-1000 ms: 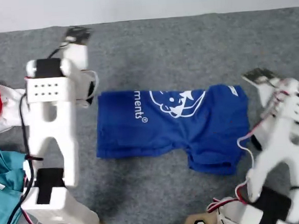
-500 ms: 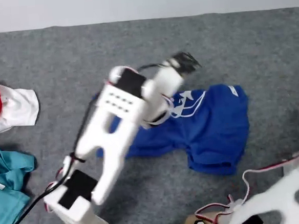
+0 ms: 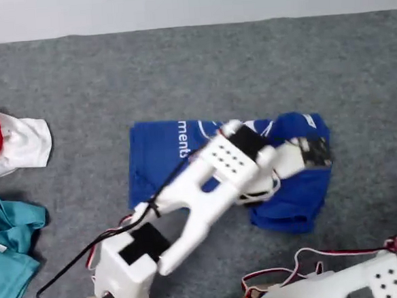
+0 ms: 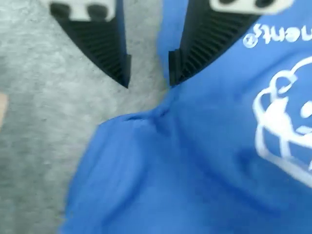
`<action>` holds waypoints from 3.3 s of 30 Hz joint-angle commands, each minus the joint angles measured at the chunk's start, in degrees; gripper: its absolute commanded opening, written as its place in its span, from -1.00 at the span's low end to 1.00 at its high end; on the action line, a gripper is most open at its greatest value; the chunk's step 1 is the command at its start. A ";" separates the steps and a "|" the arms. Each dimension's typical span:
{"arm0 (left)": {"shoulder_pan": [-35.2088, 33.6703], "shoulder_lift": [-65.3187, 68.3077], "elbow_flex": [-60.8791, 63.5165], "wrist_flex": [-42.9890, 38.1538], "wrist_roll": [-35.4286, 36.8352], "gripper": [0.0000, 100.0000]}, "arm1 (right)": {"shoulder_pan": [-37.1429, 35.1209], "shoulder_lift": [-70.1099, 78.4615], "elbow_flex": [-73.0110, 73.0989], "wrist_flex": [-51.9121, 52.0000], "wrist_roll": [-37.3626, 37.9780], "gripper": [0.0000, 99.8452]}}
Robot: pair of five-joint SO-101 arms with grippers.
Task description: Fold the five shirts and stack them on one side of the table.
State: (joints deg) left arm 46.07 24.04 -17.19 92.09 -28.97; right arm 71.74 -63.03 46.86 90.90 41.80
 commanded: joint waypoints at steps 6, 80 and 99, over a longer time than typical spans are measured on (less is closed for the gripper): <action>7.12 0.35 -0.57 -1.32 -1.23 -0.64 | 0.48 -6.37 3.25 -0.22 -0.79 -0.98; -8.88 33.76 -46.99 -9.32 5.54 -0.63 | 0.66 -6.81 6.33 1.89 -0.44 -0.98; -12.75 42.29 -66.86 -4.57 5.71 -0.77 | 0.40 -6.81 7.56 1.27 -0.35 -0.98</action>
State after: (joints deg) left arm 33.58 67.30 -78.46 84.97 -23.96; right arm 72.00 -69.27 54.86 92.57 41.80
